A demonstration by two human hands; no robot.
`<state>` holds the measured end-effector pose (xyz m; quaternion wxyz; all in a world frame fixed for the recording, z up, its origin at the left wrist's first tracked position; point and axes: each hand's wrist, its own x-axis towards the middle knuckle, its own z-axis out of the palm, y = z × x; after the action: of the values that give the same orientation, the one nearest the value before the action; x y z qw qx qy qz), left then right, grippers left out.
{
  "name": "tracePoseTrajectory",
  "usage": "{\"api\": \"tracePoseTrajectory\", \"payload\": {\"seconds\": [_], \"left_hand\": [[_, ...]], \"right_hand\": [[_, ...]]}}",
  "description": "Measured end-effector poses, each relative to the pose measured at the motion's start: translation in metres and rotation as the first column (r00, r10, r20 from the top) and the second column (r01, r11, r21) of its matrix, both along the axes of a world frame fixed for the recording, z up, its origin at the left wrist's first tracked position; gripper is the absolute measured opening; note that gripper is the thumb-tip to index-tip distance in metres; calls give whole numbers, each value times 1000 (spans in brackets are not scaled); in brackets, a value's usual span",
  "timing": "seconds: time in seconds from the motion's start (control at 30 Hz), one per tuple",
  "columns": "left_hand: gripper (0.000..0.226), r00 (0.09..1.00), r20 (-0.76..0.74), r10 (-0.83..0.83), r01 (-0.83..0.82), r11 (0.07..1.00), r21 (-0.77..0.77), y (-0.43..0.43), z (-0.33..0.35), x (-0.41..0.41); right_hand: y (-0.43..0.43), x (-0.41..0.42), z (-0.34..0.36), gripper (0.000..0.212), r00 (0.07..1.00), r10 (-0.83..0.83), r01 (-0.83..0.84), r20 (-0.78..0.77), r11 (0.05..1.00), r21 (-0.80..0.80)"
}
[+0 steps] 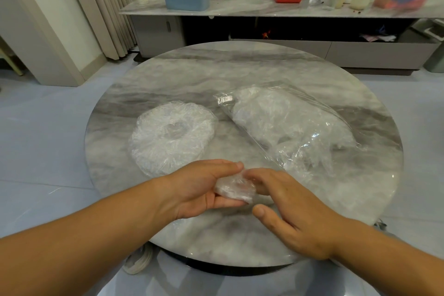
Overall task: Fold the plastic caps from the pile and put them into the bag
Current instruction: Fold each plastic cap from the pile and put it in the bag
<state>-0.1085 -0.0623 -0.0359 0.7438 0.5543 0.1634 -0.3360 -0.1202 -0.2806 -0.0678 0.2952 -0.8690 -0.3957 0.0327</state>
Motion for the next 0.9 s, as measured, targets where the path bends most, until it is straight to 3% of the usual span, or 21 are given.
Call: {"api": "tracePoseTrajectory", "payload": {"seconds": [0.17,0.23,0.3,0.37,0.47,0.53,0.57,0.77,0.9], "left_hand": [[37,997,63,52,-53,998,20,0,-4,2],[37,994,88,69,-70,998,4,-1,-4,4],[36,988,129,90,-93,996,11,-3,-2,5],[38,976,190,110,-117,993,28,-6,1,7],[41,948,291,129,-141,990,20,-11,9,9],[43,927,358,117,-137,990,32,-17,14,10],[44,914,393,101,-129,991,45,-21,17,9],[54,822,543,-170,29,966,258,-50,28,5],[60,820,528,-220,90,961,260,-68,29,8]], "right_hand": [[1,2,-1,48,998,39,-42,58,998,52],[-1,1,0,48,1000,-17,18,-11,996,85],[-3,-1,4,49,978,-86,111,-191,986,122],[0,-3,10,46,896,-128,240,-426,945,222],[5,-1,20,45,674,-71,508,-735,767,392],[3,1,30,52,534,26,631,-845,654,418],[1,1,36,55,507,50,651,-860,632,421],[-22,-1,53,63,587,-35,626,-809,653,426],[-43,8,57,65,592,-145,699,-793,581,416]]}}
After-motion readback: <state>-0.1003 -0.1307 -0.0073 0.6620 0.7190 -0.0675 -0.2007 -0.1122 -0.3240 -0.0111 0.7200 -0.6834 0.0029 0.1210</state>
